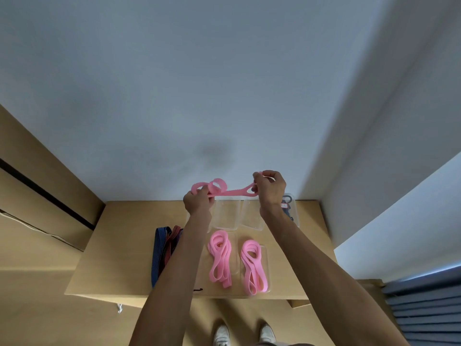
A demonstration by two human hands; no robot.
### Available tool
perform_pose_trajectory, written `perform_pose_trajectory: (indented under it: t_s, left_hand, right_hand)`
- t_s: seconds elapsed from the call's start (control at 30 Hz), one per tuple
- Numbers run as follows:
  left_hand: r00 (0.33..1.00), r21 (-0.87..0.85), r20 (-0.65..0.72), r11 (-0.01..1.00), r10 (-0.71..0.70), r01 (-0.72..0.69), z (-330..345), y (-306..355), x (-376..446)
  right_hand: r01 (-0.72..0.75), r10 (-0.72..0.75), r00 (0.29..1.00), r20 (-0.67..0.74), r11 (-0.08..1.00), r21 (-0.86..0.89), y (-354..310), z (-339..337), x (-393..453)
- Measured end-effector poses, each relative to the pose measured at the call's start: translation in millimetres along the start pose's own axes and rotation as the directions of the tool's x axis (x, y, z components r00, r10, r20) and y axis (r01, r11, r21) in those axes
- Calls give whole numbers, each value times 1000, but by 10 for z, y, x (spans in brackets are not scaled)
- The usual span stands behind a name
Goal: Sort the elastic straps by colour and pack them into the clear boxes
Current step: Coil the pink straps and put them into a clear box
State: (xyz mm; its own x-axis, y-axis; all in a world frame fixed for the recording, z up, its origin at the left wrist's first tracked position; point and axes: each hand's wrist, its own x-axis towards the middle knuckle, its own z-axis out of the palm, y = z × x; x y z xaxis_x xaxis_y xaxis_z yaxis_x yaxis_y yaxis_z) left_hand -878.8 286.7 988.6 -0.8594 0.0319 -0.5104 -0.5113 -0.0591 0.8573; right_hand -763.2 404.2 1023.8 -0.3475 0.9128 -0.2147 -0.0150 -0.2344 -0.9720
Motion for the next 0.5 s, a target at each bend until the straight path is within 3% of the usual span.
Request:
perform_pose_trajectory:
  t_s: [0.1, 0.2, 0.3, 0.37, 0.5]
  left_hand:
    - [997, 34, -42, 998, 58, -57, -54, 48, 30]
    - [995, 41, 17, 994, 98, -98, -32, 53, -1]
    - [985, 42, 119, 990, 126, -132, 68, 23, -120]
    - [962, 147, 183, 962, 201, -229, 148, -5, -212]
    - [887, 252, 285, 865, 362, -434, 225, -21, -324]
  right_hand:
    - [-96, 103, 990, -91, 992, 78, -5, -81, 58]
    - [-108, 110, 994, -25, 990, 90, 4, -106, 47]
    - [-18, 17, 990, 142, 1000, 12, 22, -24, -57]
    - [80, -62, 973, 222, 994, -72, 27, 67, -130]
    - [212, -146, 953, 267, 949, -235, 20, 206, -164]
